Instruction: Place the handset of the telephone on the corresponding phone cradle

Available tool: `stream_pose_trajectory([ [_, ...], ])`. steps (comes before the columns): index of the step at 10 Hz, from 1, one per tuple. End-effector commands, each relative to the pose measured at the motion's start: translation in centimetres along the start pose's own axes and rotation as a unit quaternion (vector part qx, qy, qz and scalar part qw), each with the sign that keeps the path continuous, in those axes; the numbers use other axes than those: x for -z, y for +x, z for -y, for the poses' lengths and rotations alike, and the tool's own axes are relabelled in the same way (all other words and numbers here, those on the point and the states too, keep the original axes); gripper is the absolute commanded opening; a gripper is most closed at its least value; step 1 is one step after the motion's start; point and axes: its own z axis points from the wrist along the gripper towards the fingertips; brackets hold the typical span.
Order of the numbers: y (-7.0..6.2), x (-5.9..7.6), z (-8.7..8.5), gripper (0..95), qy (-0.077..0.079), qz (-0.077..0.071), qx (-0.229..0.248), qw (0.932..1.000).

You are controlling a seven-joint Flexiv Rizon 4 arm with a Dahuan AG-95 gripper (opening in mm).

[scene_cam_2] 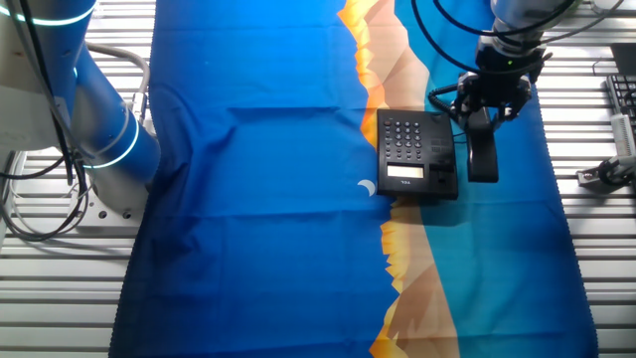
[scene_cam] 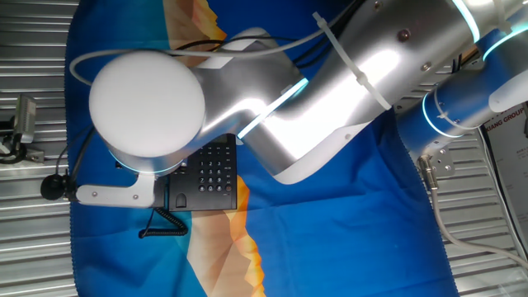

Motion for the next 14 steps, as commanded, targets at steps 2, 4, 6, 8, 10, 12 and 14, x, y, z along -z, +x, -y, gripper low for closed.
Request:
stream_pose_trajectory([
  [2,-0.01,0.03,0.00,0.0,-0.002,0.003,0.001,1.0000],
  [4,-0.01,0.03,0.00,0.0,-0.002,0.005,-0.003,1.0000],
  [6,-0.01,0.03,0.00,0.0,-0.001,0.010,-0.006,0.9999],
  [8,-0.01,0.03,0.00,0.0,0.001,0.019,-0.009,0.9998],
  [10,-0.01,0.03,0.00,0.0,0.003,0.019,-0.019,0.9996],
  [12,-0.01,0.03,0.00,0.0,0.003,0.021,-0.037,0.9991],
  [14,-0.01,0.03,0.00,0.0,0.006,0.022,-0.043,0.9988],
])
